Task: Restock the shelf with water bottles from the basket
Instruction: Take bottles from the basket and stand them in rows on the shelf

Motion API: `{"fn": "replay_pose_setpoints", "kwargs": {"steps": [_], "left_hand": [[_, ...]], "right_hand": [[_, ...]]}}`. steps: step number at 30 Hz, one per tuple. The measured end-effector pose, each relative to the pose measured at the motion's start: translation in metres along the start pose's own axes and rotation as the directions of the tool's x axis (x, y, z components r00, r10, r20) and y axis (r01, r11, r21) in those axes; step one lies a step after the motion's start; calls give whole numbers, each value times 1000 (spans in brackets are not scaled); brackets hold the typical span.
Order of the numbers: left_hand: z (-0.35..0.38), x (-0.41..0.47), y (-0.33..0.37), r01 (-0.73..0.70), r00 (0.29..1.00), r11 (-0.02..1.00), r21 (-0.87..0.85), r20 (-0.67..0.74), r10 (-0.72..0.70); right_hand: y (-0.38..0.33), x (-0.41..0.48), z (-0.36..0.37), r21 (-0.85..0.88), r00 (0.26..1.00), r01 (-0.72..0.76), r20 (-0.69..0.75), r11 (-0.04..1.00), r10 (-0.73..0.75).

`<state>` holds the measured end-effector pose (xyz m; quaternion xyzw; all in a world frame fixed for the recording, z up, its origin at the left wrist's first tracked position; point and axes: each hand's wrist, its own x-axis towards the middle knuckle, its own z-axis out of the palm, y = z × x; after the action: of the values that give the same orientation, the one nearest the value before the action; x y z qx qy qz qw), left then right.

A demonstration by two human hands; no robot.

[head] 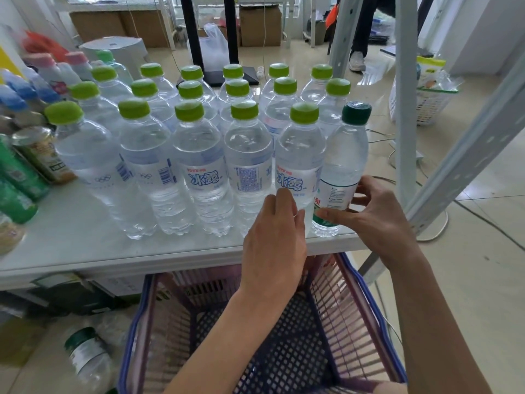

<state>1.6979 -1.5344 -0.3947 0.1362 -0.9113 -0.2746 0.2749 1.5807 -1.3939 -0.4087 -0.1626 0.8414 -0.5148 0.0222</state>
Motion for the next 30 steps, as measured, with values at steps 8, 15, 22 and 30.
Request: {"fn": "replay_pose_setpoints", "kwargs": {"steps": [8, 15, 22, 30], "left_hand": [[10, 1, -7, 97, 991, 992, 75, 86, -104], [25, -4, -18, 159, 956, 972, 170, 218, -195], [29, -2, -23, 179, 966, 975, 129, 167, -199], [33, -1, -26, 175, 969, 978, 113, 156, -192]], "right_hand": [[-2, -3, 2, 20, 1000, 14, -25, 1000, -14], [0, -2, 3, 21, 999, 16, -32, 1000, -15], [-5, -2, 8, 24, 999, 29, -44, 999, -28], [-8, -3, 9, -2, 998, 31, -59, 1000, -32]]}}
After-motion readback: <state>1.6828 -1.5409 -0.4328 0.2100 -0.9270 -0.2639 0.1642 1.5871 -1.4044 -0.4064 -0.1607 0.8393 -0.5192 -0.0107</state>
